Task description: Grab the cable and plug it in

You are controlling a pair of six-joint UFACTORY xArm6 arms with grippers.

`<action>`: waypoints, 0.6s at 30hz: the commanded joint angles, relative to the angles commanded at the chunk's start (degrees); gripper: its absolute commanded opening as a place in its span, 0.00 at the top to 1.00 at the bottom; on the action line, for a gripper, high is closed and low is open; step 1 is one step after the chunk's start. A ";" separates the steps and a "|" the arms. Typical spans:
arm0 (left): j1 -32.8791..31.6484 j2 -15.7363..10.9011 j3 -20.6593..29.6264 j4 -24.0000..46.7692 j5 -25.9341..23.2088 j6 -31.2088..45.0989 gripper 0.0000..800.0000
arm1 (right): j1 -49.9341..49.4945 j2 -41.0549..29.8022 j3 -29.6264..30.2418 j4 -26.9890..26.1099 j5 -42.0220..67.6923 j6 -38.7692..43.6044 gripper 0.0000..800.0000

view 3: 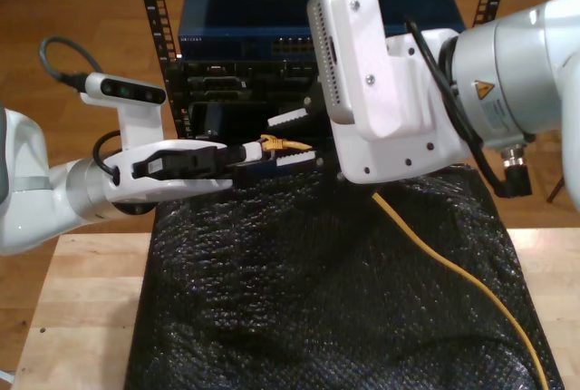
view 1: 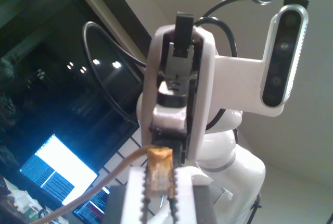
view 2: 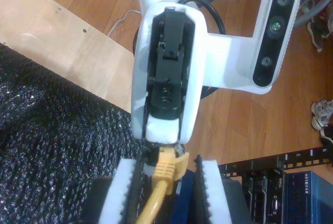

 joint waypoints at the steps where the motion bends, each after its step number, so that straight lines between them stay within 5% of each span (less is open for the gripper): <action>1: 0.00 0.00 0.00 0.00 0.00 0.00 0.98 | 0.09 0.00 0.00 0.00 0.00 0.00 0.67; 18: -0.09 0.00 0.53 0.00 0.09 -0.09 0.98 | 0.09 0.44 0.00 0.70 0.09 0.00 0.67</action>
